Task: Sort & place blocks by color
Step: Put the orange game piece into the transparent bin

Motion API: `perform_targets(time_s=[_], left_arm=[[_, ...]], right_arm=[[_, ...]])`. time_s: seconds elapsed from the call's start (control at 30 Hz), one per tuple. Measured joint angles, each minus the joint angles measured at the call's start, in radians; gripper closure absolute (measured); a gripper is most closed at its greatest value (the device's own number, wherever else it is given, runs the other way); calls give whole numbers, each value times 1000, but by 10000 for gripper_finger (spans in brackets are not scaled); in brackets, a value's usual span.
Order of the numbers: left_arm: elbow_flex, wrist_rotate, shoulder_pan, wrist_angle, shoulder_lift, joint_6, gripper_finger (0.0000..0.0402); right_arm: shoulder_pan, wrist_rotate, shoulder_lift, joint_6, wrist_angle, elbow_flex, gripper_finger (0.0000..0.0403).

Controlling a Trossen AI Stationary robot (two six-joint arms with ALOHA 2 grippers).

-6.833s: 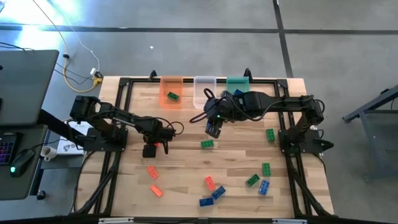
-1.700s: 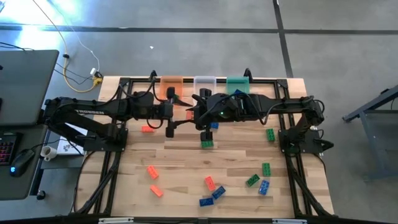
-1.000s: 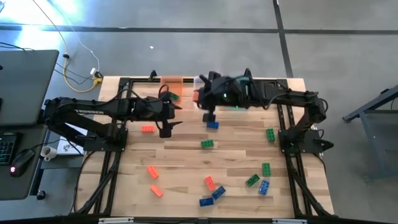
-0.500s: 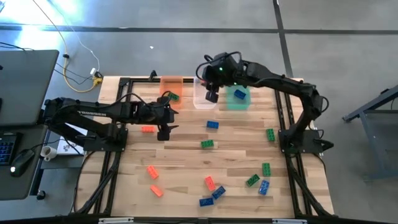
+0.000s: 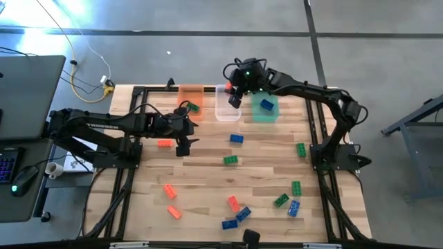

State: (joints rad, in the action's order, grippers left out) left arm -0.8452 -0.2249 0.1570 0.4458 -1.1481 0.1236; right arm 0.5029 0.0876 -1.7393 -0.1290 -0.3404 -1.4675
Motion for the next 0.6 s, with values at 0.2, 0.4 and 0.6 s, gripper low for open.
perform_targets(time_s=[0.2,0.4,0.6], left_arm=[[0,0,0,0,0,0,142],[0,0,0,0,0,-1,142],[0,1,0,1,0,-15,142]], right_arm=[[15,0,0,104,233,153,288],[17,-5,-18,213,417,259,288],[16,-9,-97,261,425,273,288]])
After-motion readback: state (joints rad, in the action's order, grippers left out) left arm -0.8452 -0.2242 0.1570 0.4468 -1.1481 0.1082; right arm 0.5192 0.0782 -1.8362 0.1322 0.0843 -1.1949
